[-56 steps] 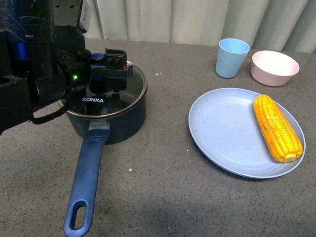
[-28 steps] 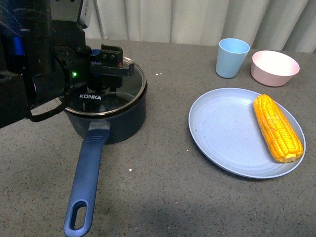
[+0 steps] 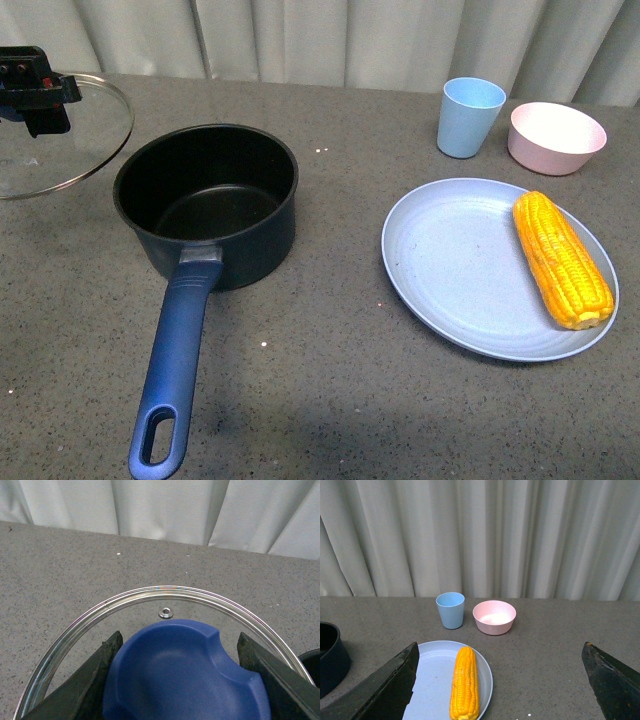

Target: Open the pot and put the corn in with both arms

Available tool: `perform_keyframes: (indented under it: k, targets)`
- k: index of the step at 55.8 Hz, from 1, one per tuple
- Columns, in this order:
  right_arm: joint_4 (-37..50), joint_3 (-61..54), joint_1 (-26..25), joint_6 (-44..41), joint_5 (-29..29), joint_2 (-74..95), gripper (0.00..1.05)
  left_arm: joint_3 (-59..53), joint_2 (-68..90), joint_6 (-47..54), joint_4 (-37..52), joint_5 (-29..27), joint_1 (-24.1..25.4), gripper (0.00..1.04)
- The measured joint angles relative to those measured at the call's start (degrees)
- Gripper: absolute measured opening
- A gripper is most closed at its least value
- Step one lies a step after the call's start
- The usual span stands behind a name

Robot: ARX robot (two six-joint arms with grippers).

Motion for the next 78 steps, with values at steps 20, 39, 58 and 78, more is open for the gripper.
perform_keyframes:
  k: [20,39,58,78]
  targets:
    - [0.0,0.0,0.0,0.0,0.0,0.0,0.95,4.5,15.1,-1.6,0.4,-1.8,6.0,0.62]
    - [0.0,0.0,0.0,0.0,0.0,0.0,0.95,4.5,15.0,-1.6,0.7,-1.3,5.2,0.62]
    - [0.0,0.0,0.0,0.0,0.0,0.0,0.95,4.7,15.0,-1.4,0.1,-1.4,5.2,0.91]
    - [0.0,0.0,0.0,0.0,0.0,0.0,0.95,1.3,6.9,-2.2,-0.5,-1.4,4.7,0.98]
